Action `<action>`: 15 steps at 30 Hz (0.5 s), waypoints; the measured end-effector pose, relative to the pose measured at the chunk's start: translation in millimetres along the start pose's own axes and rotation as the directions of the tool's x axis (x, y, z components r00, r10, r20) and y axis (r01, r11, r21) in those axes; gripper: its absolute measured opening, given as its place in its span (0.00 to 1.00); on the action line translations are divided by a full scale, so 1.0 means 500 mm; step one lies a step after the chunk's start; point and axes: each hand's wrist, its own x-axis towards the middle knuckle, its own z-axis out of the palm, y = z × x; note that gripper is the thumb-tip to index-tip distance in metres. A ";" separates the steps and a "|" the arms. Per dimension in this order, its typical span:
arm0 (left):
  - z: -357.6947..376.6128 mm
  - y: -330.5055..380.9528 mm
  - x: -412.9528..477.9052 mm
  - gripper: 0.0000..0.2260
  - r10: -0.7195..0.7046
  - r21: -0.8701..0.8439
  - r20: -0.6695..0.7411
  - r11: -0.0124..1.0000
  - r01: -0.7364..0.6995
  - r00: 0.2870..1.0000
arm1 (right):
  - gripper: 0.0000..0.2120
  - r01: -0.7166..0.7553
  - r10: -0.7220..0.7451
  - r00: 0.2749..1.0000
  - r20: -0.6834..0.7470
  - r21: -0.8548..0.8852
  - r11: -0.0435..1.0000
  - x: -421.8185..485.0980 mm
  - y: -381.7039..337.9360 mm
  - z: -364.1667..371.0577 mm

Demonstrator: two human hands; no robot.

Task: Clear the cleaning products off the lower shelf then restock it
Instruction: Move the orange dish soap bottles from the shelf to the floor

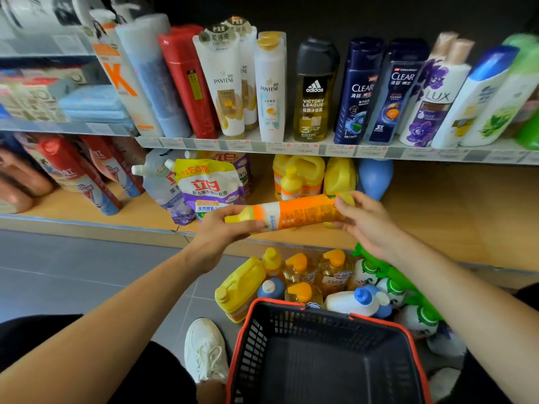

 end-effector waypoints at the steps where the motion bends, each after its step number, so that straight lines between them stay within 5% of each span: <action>1: -0.002 0.005 0.000 0.26 0.003 -0.069 -0.017 0.998 -0.004 1.000 | 0.12 -0.021 0.021 1.000 0.016 -0.005 1.000 0.004 0.012 0.004; 4: -0.004 0.016 -0.001 0.21 0.042 -0.210 -0.055 0.976 -0.053 0.998 | 0.11 -0.115 0.116 0.991 0.072 -0.028 0.993 0.008 0.038 0.022; 7: -0.003 0.029 0.006 0.15 0.075 -0.148 -0.134 0.984 -0.095 0.988 | 0.23 -0.231 0.267 0.953 0.141 -0.230 0.945 0.008 0.062 0.030; 10: -0.004 0.038 0.024 0.11 0.192 0.093 -0.173 0.980 -0.178 0.966 | 0.22 -0.071 0.268 0.938 0.220 -0.634 0.770 0.014 0.078 0.039; 15: -0.005 0.034 0.083 0.12 0.405 0.611 -0.111 0.748 -0.259 0.908 | 0.20 0.071 0.133 0.966 0.220 -0.726 0.684 0.050 0.074 0.058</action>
